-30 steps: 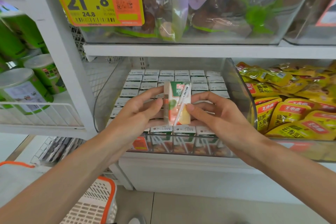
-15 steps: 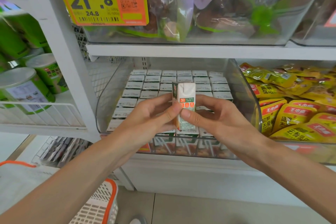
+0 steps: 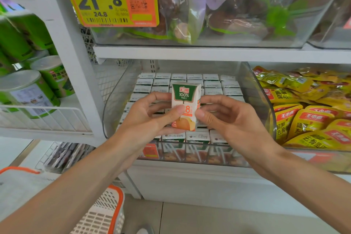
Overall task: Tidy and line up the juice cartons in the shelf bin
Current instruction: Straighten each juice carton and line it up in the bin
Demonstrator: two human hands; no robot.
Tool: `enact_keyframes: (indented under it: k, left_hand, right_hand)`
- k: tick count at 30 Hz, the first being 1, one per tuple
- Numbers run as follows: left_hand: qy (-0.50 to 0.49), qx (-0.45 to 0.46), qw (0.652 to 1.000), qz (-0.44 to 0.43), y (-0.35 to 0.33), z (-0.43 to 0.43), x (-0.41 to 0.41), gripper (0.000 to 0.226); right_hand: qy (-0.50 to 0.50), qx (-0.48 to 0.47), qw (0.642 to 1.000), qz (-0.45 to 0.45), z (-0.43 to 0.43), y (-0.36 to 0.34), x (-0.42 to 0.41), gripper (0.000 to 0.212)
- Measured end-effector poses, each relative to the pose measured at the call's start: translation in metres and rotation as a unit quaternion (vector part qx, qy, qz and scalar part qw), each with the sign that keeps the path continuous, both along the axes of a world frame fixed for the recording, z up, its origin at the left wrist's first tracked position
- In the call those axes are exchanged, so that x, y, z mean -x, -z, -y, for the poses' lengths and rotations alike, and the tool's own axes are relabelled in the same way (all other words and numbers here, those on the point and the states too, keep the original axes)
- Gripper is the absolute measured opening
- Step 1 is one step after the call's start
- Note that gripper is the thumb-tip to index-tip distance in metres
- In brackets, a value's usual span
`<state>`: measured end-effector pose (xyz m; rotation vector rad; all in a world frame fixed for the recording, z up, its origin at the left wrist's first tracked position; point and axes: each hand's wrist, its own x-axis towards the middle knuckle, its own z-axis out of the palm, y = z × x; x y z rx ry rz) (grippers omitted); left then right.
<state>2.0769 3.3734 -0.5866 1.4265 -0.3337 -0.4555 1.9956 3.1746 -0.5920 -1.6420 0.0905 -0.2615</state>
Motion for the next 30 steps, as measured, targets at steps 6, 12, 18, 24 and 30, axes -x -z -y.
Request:
enact_keyframes:
  k: [6, 12, 18, 24, 30]
  left_hand:
    - [0.000, 0.015, 1.000, 0.000, 0.003, -0.005, -0.004, 0.028]
    - [0.000, 0.009, 1.000, 0.007, 0.003, -0.005, -0.005, 0.027]
    - [0.007, 0.003, 1.000, 0.025, 0.004, -0.001, -0.001, 0.049]
    - [0.030, -0.030, 0.997, 0.065, 0.002, 0.001, 0.004, 0.058]
    - [0.052, -0.019, 0.997, 0.050, 0.001, 0.002, 0.006, 0.044]
  right_hand:
    - [0.015, -0.003, 1.000, -0.012, 0.002, 0.004, -0.003, 0.020]
    - [0.011, -0.004, 1.000, -0.014, 0.002, 0.005, -0.004, 0.021]
    - [-0.022, -0.039, 0.998, -0.043, -0.003, -0.001, -0.004, 0.039]
    - [-0.015, -0.009, 0.999, -0.048, -0.002, -0.001, -0.003, 0.044]
    - [-0.007, -0.022, 0.998, -0.059, 0.001, 0.002, -0.006, 0.046]
